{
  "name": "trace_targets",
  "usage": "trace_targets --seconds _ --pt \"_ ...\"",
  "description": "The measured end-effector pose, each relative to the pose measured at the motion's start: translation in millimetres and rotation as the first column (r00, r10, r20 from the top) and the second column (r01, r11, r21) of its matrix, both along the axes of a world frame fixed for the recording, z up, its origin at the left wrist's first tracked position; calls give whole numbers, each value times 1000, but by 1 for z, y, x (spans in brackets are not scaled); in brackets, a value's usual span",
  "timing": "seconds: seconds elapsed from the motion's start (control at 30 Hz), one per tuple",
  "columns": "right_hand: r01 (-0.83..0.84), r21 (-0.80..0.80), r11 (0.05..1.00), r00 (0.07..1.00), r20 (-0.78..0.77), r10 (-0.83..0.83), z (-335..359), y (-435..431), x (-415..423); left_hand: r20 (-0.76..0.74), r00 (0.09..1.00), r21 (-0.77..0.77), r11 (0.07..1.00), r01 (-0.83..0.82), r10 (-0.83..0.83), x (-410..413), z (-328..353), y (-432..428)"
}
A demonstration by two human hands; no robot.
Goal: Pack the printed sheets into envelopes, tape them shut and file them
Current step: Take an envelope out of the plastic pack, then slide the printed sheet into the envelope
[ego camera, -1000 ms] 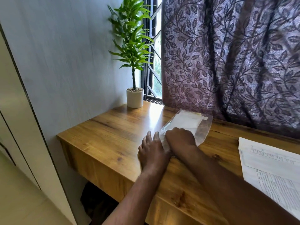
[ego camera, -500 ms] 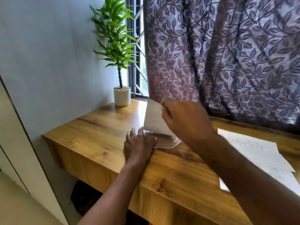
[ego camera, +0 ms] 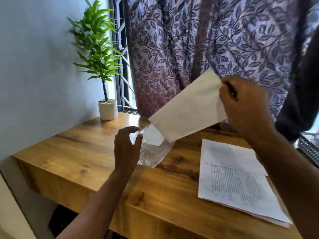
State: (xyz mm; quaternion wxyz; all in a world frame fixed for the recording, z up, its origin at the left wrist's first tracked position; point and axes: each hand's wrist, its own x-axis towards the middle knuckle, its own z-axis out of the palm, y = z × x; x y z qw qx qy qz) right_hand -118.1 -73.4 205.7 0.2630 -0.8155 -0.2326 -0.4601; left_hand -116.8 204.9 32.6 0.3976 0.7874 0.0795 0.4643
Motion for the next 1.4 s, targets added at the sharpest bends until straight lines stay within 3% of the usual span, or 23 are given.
trace_targets --seconds 0.03,0.07,0.1,0.13,0.17,0.2,0.27,0.37,0.47,0.53,0.63,0.7,0.77,0.83,0.93,1.0,1.13,1.27,1.4 --pt "12 3 1000 999 38 -12 -1 -9 -1 11 996 -134 987 91 -90 1 11 -12" --pt "11 -19 1000 995 95 -9 -5 -16 -4 2 967 -353 905 238 -253 4 24 -25" --pt "28 -68 997 990 141 -18 -12 -25 -6 24 884 -602 699 386 -467 7 37 -43" --pt "57 -138 989 987 158 -35 -20 -29 -11 87 764 -785 429 448 -639 10 47 -56" --pt "89 -230 969 987 152 -54 -32 -38 -14 137 648 -865 228 447 -750 15 55 -72" --pt "115 -338 934 990 121 -78 -43 -46 -17 153 560 -896 125 426 -814 21 58 -86" --pt "70 -431 899 990 -79 -115 -61 -57 -23 145 478 -925 52 376 -866 33 59 -110" --pt "-61 -524 849 950 -290 -111 -83 -74 -30 97 469 -925 94 369 -878 49 56 -142" --pt "-157 -625 765 985 -151 79 -104 -101 -30 -19 480 -873 249 420 -877 63 50 -161" --pt "-140 -619 773 981 17 191 -122 -117 -22 -96 465 -831 328 449 -880 66 48 -166" --pt "-142 -412 900 988 -12 151 -131 -129 -3 -210 446 -729 443 522 -870 77 47 -170" --pt "-71 -236 969 997 -8 71 -136 -137 22 -297 463 -610 539 581 -835 84 48 -174" --pt "17 -49 999 994 -109 -23 -140 -145 47 -388 467 -456 606 653 -795 90 51 -177" --pt "109 82 991 964 -250 -86 -146 -149 65 -440 454 -339 611 715 -775 94 55 -180" --pt "216 85 973 874 -462 -154 -154 -155 80 -602 530 2 662 749 -598 106 52 -184" --pt "260 89 961 810 -562 -167 -158 -161 85 -669 538 144 620 771 -513 113 46 -191" --pt "240 93 966 730 -674 -116 -160 -175 88 -659 510 165 555 815 -553 113 39 -210" --pt "232 80 969 744 -656 -124 -158 -185 93 -649 589 296 553 779 -482 121 29 -214" --pt "140 479 866 719 -650 244 -155 -194 92 -540 717 356 653 668 -440 129 15 -212"
